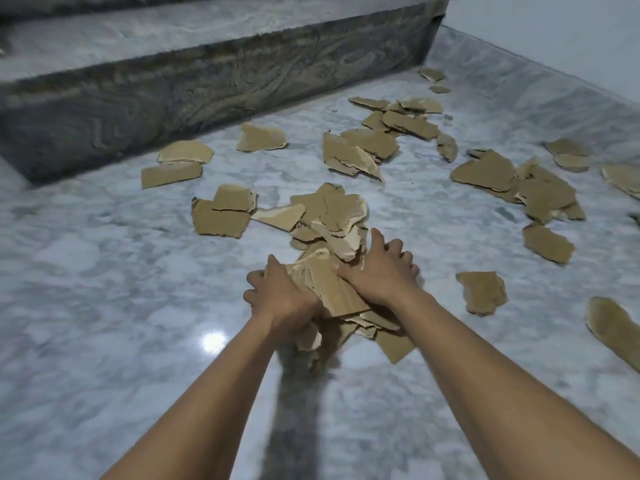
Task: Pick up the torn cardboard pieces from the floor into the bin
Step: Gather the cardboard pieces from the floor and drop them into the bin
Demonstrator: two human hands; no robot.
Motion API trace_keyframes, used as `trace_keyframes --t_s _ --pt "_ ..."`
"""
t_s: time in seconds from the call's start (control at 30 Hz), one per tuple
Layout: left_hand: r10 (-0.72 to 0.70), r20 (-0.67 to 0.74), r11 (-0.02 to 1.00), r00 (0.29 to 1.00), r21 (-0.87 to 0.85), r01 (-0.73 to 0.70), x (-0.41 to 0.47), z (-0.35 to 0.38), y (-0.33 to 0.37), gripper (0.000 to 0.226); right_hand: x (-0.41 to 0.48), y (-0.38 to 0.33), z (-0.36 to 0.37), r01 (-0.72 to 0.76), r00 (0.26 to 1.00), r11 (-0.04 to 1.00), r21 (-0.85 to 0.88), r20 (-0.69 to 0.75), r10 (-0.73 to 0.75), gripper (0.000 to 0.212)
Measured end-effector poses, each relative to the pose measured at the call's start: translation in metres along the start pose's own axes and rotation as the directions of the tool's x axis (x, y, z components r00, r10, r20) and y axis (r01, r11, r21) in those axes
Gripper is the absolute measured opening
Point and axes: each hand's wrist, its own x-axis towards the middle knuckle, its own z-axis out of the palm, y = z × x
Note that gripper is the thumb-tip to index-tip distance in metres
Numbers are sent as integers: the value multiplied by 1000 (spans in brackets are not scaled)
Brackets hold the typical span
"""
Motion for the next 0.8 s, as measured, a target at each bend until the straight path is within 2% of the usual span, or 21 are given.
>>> trace_keyframes --t_s 0.07,0.17,0.23,0.33,0.43,0.5,0.57,0.63,0.67,0.73,0.8 --pt "-23 7 994 1000 -107 23 -5 -5 -3 101 -6 -1 -4 -40 999 998 -43 32 41 105" --pt "26 -109 1000 994 3 -25 -19 5 -4 112 -17 -9 -2 -32 998 998 -53 59 35 87" --pt "65 -158 997 985 40 -60 -24 14 -7 109 -26 -14 -2 -25 995 999 28 93 22 81" --pt "112 -204 993 973 52 -103 -25 17 -14 100 -36 -9 -4 -97 984 959 266 168 53 77" --pt "160 -252 983 954 127 -131 -34 20 -20 100 -48 9 3 -130 979 839 529 202 24 69" --pt "199 -278 971 940 182 -152 -45 28 -24 95 -61 20 12 -129 981 679 723 191 -18 57" --pt "243 -280 964 929 171 -201 -54 32 -24 88 -68 29 25 -129 986 535 835 164 -18 58" --pt "259 -251 965 933 40 -258 -58 35 -23 83 -77 34 35 -112 992 425 898 124 -1 64" --pt "223 -190 964 956 -105 -246 -59 35 -21 83 -82 35 36 -103 994 375 921 107 8 65" --pt "147 -49 893 988 -424 -154 -62 35 -18 89 -88 39 34 -86 996 300 950 85 18 61" --pt "160 -24 844 987 -515 -150 -74 33 -12 77 -93 43 18 -63 997 317 946 72 -18 60"
